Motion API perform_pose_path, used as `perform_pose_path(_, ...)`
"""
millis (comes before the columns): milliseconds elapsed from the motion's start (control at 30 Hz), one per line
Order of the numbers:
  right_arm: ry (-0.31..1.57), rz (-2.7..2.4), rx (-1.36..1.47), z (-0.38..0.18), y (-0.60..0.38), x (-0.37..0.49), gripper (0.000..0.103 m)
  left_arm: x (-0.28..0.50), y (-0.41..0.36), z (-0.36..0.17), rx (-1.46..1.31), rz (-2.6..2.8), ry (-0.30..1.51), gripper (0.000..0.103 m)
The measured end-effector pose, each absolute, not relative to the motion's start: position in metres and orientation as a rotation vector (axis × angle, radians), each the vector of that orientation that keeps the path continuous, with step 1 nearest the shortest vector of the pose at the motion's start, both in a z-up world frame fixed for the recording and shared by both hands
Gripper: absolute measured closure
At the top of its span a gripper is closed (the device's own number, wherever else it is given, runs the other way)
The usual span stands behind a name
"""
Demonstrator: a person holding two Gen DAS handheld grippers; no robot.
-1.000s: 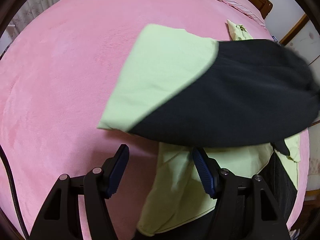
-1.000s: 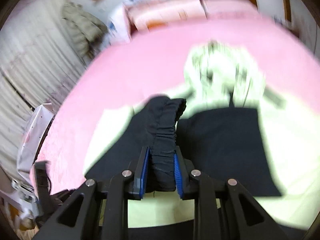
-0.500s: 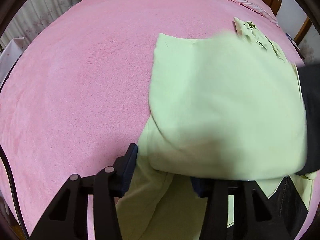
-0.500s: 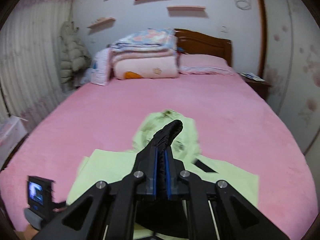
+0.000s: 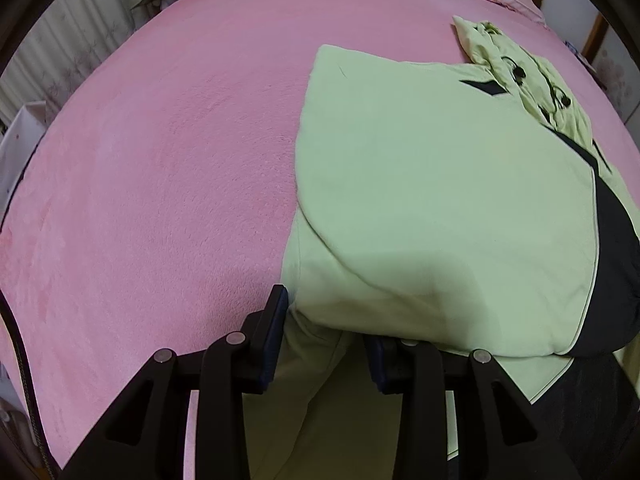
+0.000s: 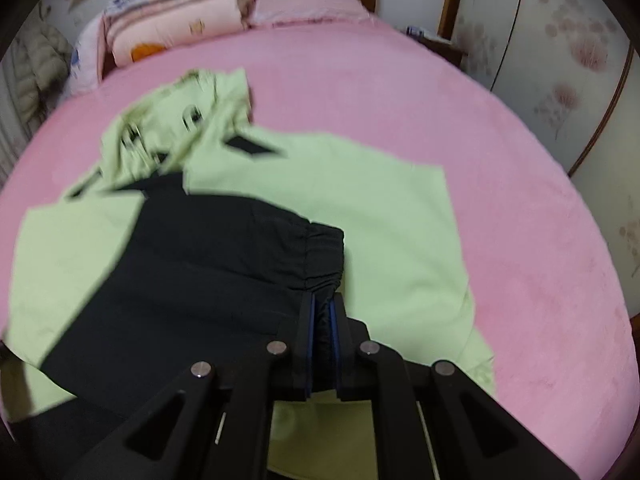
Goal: Fold large clothes
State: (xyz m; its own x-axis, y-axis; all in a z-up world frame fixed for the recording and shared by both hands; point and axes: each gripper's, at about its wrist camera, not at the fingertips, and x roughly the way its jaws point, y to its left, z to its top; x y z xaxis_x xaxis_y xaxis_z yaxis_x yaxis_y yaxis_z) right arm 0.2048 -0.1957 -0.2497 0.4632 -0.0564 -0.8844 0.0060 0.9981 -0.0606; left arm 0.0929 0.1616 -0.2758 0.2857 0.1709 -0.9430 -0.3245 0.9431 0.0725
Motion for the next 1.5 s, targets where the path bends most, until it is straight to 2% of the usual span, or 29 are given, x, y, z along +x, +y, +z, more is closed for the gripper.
perform_pose_path(100, 1.145, -0.038, 0.030, -0.256, -0.204, 0.206, 0.091, 0.090, 0.160, -0.271, -0.117, 0.310, 1.270, 0.068)
perform_pose_path(233, 1.140, -0.036, 0.171, -0.236, -0.227, 0.210, 0.080, 0.084, 0.157, -0.257, -0.110, 0.225, 1.308, 0.046)
perform_pose_path(300, 1.111, -0.014, 0.213, -0.223, -0.235, 0.212, 0.068, 0.078, 0.156, -0.243, -0.096, 0.161, 1.299, 0.044)
perform_pose_path(367, 1.095, 0.011, 0.223, -0.216, -0.238, 0.220, 0.063, 0.077, 0.156, -0.228, -0.082, 0.117, 1.273, 0.041)
perform_pose_path(467, 1.127, 0.055, 0.225, -0.225, -0.235, 0.243, 0.063, 0.088, 0.163, -0.212, -0.092, 0.107, 1.213, 0.031)
perform_pose_path(633, 1.217, 0.095, 0.229, -0.262, -0.235, 0.274, 0.063, 0.141, 0.191, -0.211, -0.148, 0.153, 1.131, 0.031)
perform_pose_path(933, 1.229, 0.209, 0.310, -0.278, -0.238, 0.277, 0.062, 0.228, 0.242, -0.278, -0.250, 0.203, 1.211, 0.032)
perform_pose_path(1000, 1.225, 0.223, 0.296, -0.277, -0.235, 0.275, 0.061, 0.234, 0.244, -0.283, -0.264, 0.190, 1.201, 0.051)
perform_pose_path(1033, 1.223, 0.230, 0.282, -0.277, -0.233, 0.275, 0.062, 0.235, 0.243, -0.285, -0.270, 0.171, 1.198, 0.078)
perform_pose_path(1067, 1.221, 0.231, 0.262, -0.276, -0.231, 0.274, 0.071, 0.237, 0.241, -0.285, -0.249, 0.184, 1.201, 0.094)
perform_pose_path(1167, 1.183, 0.223, 0.185, -0.267, -0.221, 0.273, 0.078, 0.234, 0.238, -0.277, -0.173, 0.249, 1.151, 0.100)
perform_pose_path(1333, 1.032, 0.175, 0.112, -0.242, -0.213, 0.278, 0.079, 0.229, 0.237, -0.267, -0.120, 0.286, 1.083, 0.100)
perform_pose_path(1500, 1.118, 0.149, 0.026, -0.276, -0.201, 0.293, 0.077, 0.238, 0.222, -0.293, -0.049, 0.305, 1.137, 0.098)
